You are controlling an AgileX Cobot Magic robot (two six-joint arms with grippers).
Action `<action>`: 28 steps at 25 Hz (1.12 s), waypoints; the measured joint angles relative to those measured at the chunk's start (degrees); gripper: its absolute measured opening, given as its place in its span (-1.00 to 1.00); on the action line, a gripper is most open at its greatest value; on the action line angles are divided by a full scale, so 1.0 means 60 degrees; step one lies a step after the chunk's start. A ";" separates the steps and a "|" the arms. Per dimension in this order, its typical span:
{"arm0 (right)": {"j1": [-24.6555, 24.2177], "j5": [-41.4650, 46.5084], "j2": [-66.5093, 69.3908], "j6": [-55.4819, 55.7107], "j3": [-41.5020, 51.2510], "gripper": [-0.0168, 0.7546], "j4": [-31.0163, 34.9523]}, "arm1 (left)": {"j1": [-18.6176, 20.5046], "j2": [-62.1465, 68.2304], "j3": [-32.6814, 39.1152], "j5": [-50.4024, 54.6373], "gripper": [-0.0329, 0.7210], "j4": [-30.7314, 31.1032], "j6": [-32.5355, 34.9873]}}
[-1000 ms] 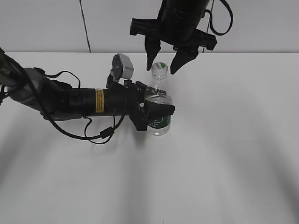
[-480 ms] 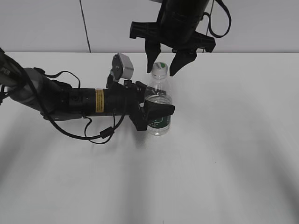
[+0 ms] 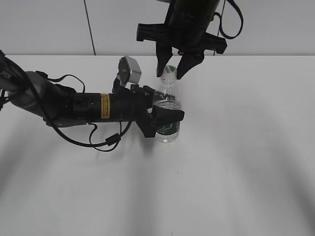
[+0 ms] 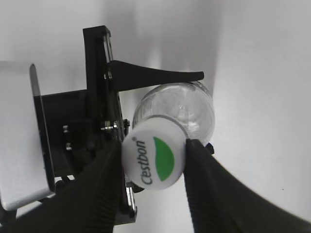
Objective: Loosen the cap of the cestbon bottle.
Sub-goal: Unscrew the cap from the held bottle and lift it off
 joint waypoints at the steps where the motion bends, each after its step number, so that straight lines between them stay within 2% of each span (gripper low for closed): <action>1: 0.0000 0.0000 0.0000 -0.0050 0.0000 -0.16 0.0000 | 0.0000 -0.0008 0.0000 0.0015 0.16 0.0000 0.0000; 7: 0.0000 0.0000 0.0000 -0.0919 0.0000 -0.16 -0.0023 | -0.0008 -0.0008 -0.0022 0.0052 0.16 0.0047 0.0000; 28: 0.0000 0.0000 0.0001 -1.0539 -0.0036 -0.17 -0.0041 | -0.0008 -0.0017 -0.0053 0.0078 0.16 0.0191 0.0029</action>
